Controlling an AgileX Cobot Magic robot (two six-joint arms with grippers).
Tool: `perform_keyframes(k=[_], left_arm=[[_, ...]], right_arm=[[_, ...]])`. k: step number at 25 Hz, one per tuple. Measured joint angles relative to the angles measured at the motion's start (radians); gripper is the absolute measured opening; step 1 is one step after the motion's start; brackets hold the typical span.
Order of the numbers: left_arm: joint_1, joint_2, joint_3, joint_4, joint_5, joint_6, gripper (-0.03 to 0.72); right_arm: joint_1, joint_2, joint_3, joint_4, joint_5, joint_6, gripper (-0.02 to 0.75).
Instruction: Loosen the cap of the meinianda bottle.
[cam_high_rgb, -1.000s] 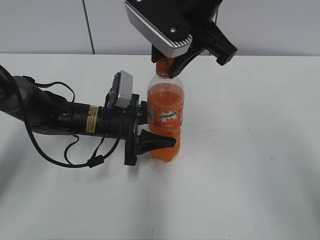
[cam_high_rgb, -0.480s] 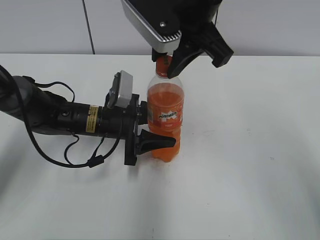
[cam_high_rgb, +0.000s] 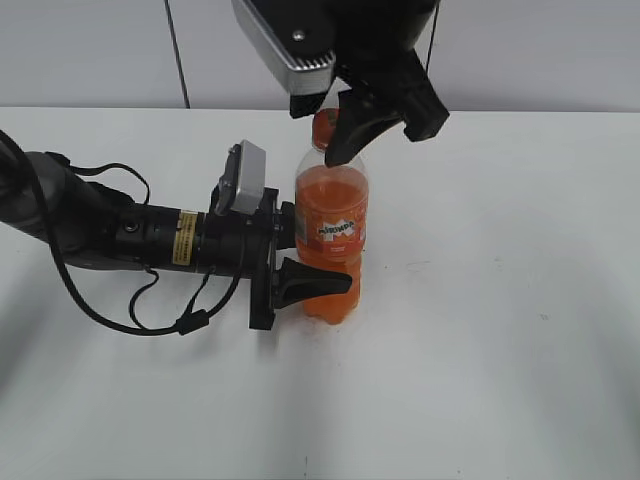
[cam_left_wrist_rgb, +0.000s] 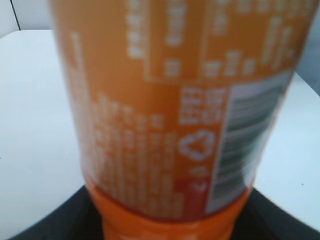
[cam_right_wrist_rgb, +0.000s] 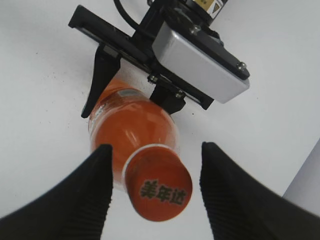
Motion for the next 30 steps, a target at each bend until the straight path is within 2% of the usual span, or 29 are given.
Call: perform_keyframes(k=[3,8,12,14,20,23,30], left_arm=[[0.0,0.0,0.0,0.0,0.0,0.0,0.395],[0.0,0.0,0.0,0.0,0.001,-0.001,0.395],[0.0,0.0,0.0,0.0,0.002,-0.001,0.395],[0.0,0.0,0.0,-0.001,0.002,-0.002,0.395],[0.0,0.0,0.0,-0.002,0.003,-0.003,0.395],[0.0,0.0,0.0,-0.002,0.003,-0.003,0.395],[0.0,0.0,0.0,-0.003,0.004,-0.003,0.395]], right_arm=[[0.0,-0.005,-0.003,0.029,0.0,0.07,0.428],[0.0,-0.054,-0.033,0.093,0.0,0.319,0.429],[0.0,-0.065,-0.048,0.108,0.0,0.602,0.429],[0.0,-0.065,-0.052,0.106,0.0,0.817,0.429],[0.0,-0.065,-0.053,0.038,0.0,1.508,0.429],[0.0,-0.065,-0.053,0.029,0.0,1.771,0.429],[0.0,-0.065,-0.053,-0.072,0.0,2.028,0.451]])
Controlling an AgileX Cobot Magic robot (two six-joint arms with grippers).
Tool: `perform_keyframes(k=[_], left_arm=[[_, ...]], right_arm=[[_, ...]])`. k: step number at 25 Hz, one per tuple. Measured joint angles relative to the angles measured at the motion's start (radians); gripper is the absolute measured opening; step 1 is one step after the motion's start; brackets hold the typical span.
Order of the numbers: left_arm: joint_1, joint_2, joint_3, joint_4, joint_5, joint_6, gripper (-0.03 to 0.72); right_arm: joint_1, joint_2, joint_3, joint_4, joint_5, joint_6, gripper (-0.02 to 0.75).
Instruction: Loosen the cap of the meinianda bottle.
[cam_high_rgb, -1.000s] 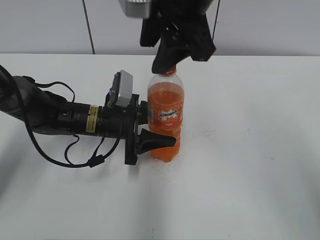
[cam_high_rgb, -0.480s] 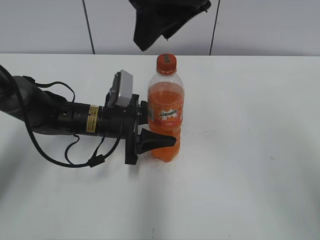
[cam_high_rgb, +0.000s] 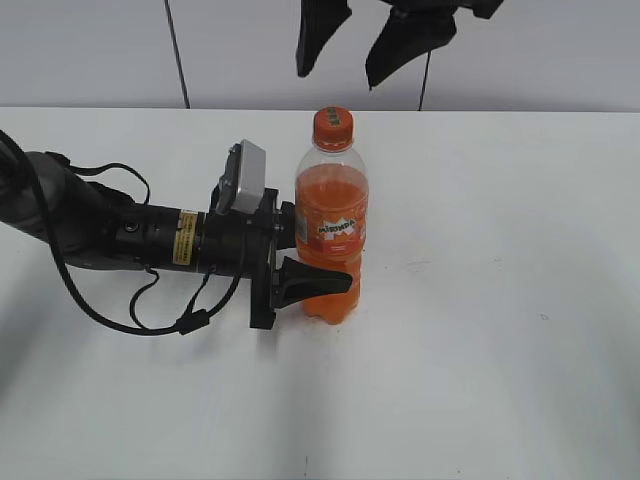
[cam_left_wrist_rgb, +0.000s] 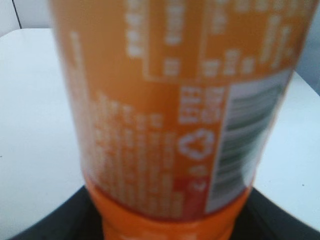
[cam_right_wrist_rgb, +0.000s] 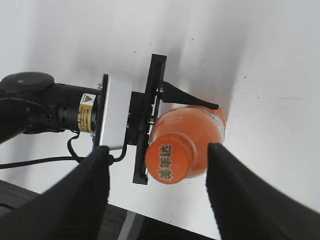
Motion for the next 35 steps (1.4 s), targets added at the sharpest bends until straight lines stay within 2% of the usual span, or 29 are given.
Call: perform_keyframes(k=[5,31,35], left_arm=[[0.0,0.0,0.0,-0.001,0.0,0.0,0.395],[0.0,0.0,0.0,-0.003,0.0,-0.003,0.395],[0.0,0.0,0.0,-0.003,0.0,-0.003,0.395]], right_arm=[[0.0,0.005,0.0,0.002,0.0,0.07,0.483],[0.0,0.069,0.049,0.012,-0.001,0.09,0.488],[0.0,0.069,0.049,0.012,-0.001,0.09,0.44]])
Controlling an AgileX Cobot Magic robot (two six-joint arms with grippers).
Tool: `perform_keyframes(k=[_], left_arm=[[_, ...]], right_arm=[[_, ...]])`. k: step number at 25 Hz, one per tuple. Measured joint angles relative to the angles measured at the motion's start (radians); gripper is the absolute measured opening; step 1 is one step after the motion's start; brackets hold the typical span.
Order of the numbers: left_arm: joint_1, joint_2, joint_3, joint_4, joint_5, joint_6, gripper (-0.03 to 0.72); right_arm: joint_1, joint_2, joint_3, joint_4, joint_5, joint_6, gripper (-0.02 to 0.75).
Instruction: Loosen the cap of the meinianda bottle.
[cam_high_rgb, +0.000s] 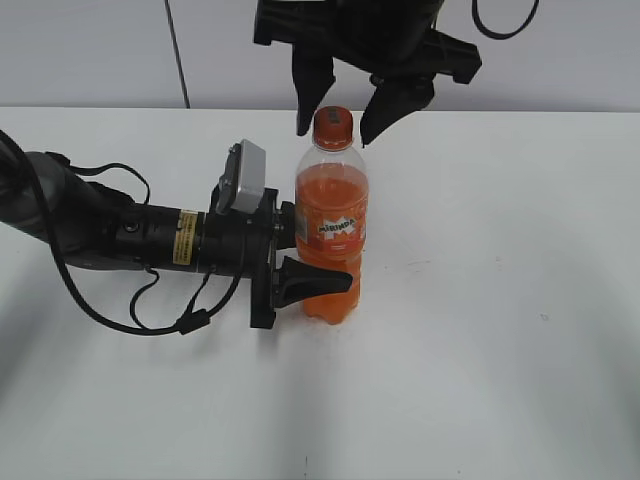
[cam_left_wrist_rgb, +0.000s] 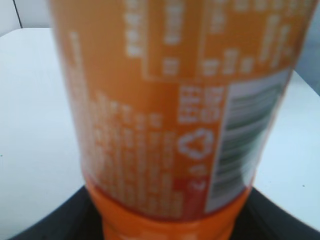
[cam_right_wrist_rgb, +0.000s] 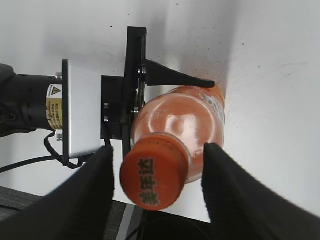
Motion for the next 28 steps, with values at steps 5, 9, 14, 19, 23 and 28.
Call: perform_keyframes(k=[5,9,14,19,23,28], left_arm=[[0.0,0.0,0.0,0.0,0.0,0.0,0.395],[0.0,0.0,0.0,-0.001,0.003,-0.001,0.395],[0.0,0.0,0.0,-0.001,0.003,-0.004,0.395],[0.0,0.0,0.0,0.002,0.002,-0.004,0.395],[0.0,0.0,0.0,0.003,0.002,-0.002,0.395],[0.0,0.0,0.0,0.006,0.0,-0.002,0.395]], right_arm=[[0.0,0.0,0.0,0.0,0.0,0.0,0.328],[0.0,0.0,0.0,-0.004,0.0,-0.021,0.301],[0.0,-0.002,0.0,-0.003,0.001,-0.143,0.282],[0.0,-0.002,0.0,0.002,0.0,-0.355,0.282],[0.0,-0.002,0.0,0.007,0.0,-0.573,0.281],[0.0,-0.002,0.0,0.011,0.0,-0.87,0.279]])
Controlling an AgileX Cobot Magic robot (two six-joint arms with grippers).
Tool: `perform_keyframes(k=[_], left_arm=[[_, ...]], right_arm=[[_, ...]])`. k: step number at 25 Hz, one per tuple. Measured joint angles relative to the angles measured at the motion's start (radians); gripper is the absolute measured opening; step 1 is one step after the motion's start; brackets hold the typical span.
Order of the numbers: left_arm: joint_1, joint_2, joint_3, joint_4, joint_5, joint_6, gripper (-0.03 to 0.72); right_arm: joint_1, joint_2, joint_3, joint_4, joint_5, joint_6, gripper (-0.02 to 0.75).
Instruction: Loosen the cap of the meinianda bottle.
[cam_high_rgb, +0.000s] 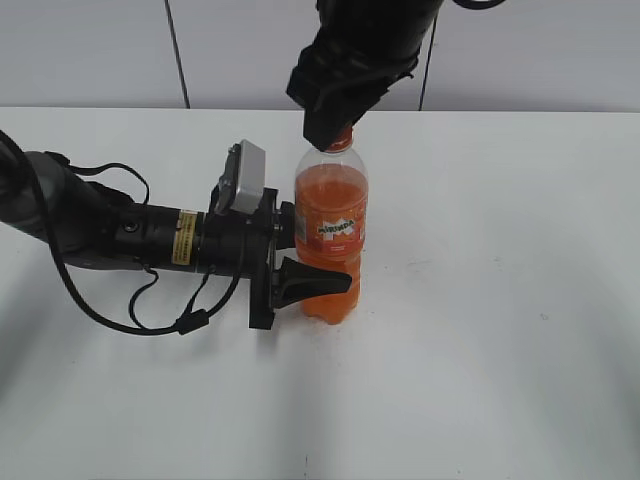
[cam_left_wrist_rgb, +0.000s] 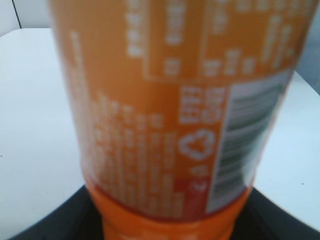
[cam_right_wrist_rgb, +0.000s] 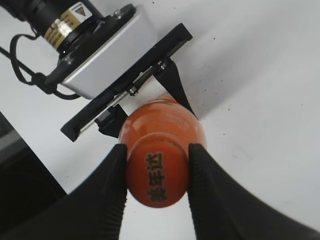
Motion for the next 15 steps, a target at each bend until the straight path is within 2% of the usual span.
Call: perform_keyframes(k=[8,15], left_arm=[[0.0,0.0,0.0,0.005,-0.001,0.003,0.395],[0.002,0.0,-0.002,0.018,-0.003,0.008,0.395]], right_arm=[[0.0,0.0,0.0,0.004,0.001,-0.421,0.276],[0.0,0.0,0.0,0.016,0.008,-0.704,0.276]])
